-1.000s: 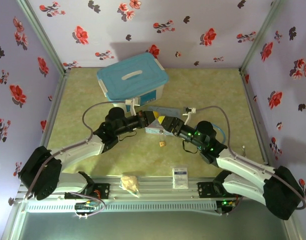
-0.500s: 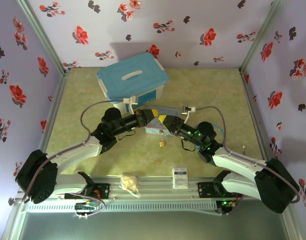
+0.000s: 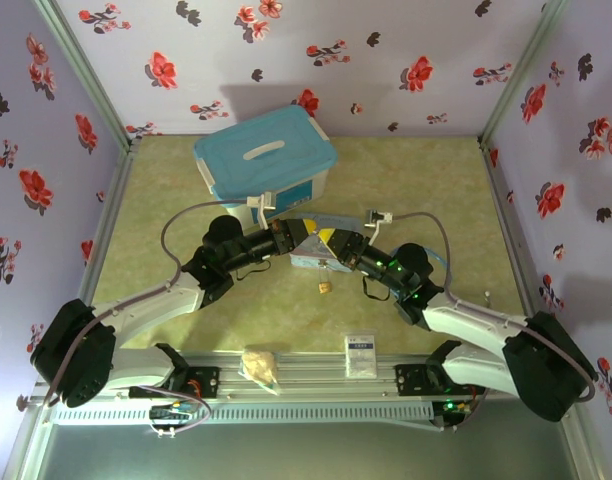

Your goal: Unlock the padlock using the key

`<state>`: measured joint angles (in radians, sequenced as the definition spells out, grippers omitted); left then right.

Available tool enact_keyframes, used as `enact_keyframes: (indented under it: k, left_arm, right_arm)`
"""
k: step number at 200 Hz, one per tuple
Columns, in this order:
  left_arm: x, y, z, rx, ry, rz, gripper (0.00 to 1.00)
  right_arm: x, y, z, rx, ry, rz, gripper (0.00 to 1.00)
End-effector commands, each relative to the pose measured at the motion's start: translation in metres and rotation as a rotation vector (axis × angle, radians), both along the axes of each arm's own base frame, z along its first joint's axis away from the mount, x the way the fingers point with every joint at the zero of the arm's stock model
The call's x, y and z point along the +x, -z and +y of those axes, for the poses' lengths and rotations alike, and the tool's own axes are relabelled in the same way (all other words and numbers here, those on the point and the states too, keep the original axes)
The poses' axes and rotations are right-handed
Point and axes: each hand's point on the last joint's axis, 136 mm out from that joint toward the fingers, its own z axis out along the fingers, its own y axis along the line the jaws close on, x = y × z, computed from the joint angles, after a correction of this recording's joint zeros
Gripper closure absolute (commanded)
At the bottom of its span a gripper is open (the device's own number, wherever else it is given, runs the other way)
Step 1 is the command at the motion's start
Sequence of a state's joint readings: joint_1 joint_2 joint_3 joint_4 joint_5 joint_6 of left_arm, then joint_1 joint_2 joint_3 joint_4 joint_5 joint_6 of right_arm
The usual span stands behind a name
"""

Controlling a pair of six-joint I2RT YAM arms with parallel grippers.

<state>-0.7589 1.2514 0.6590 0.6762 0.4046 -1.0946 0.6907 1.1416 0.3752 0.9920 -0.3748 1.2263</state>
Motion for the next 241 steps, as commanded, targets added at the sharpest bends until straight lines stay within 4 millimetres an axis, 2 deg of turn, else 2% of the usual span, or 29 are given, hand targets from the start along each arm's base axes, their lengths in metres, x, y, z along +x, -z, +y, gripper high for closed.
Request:
enact_keyframes:
  k: [1, 24, 45, 75, 89, 102, 105, 110, 123, 130, 133, 141, 164, 192, 211, 221, 241]
  left_arm:
    - [0.0, -0.003, 0.0, -0.009, 0.01, -0.013, 1.0]
    - [0.0, -0.002, 0.0, -0.01, 0.01, -0.012, 1.0]
    - [0.001, -0.002, -0.001, -0.008, 0.01, -0.012, 1.0]
    - [0.004, 0.002, -0.001, -0.002, 0.005, -0.008, 1.0]
    - [0.005, 0.004, -0.001, 0.006, 0.003, -0.006, 1.0]
    - [0.007, 0.007, -0.002, 0.018, 0.002, -0.002, 1.0]
    - [0.007, 0.008, -0.003, 0.021, 0.003, 0.0, 0.95]
    - [0.008, 0.009, -0.003, 0.026, 0.001, 0.002, 0.81]
    - [0.009, 0.013, -0.001, 0.055, -0.01, -0.003, 0.57]
    - [0.011, 0.016, 0.003, 0.095, -0.033, -0.015, 0.32]
    - [0.012, 0.017, 0.004, 0.119, -0.043, -0.024, 0.25]
    - [0.01, 0.026, 0.008, 0.205, -0.071, -0.04, 0.15]
    - [0.015, 0.049, 0.027, 0.39, -0.186, -0.05, 0.01]
    - [0.012, 0.082, 0.028, 0.464, -0.183, 0.012, 0.0]
    - [-0.001, 0.109, 0.015, 0.566, -0.112, 0.03, 0.02]
    - [-0.009, 0.125, 0.008, 0.622, -0.072, 0.048, 0.07]
    - [-0.024, 0.152, -0.005, 0.61, -0.035, 0.113, 0.15]
  right_arm:
    - [0.0, -0.004, -0.002, 0.033, -0.006, -0.018, 0.81]
    - [0.0, -0.001, 0.0, 0.032, -0.011, -0.01, 0.83]
    - [0.0, 0.0, -0.002, 0.036, -0.007, -0.009, 0.92]
    - [-0.001, 0.003, -0.004, 0.036, 0.001, -0.003, 0.94]
    - [-0.002, 0.004, -0.005, 0.035, 0.0, 0.0, 1.0]
    - [-0.002, 0.004, -0.005, 0.035, 0.003, -0.001, 1.0]
    - [-0.002, 0.005, -0.005, 0.035, 0.003, -0.001, 1.0]
    - [-0.002, 0.005, -0.006, 0.036, 0.005, -0.001, 1.0]
    - [-0.001, 0.006, -0.008, 0.031, 0.015, 0.005, 1.0]
    - [-0.001, 0.008, -0.009, 0.02, 0.024, 0.006, 1.0]
    - [-0.001, 0.01, -0.01, 0.013, 0.03, 0.011, 1.0]
    - [0.0, 0.015, -0.012, -0.011, 0.045, 0.021, 1.0]
    - [0.007, 0.041, -0.024, -0.145, 0.13, 0.094, 1.0]
    - [0.011, 0.082, -0.046, -0.378, 0.235, 0.199, 1.0]
    - [0.008, 0.094, -0.057, -0.426, 0.267, 0.223, 1.0]
    - [0.006, 0.099, -0.061, -0.444, 0.277, 0.232, 1.0]
    - [-0.001, 0.108, -0.064, -0.477, 0.259, 0.232, 1.0]
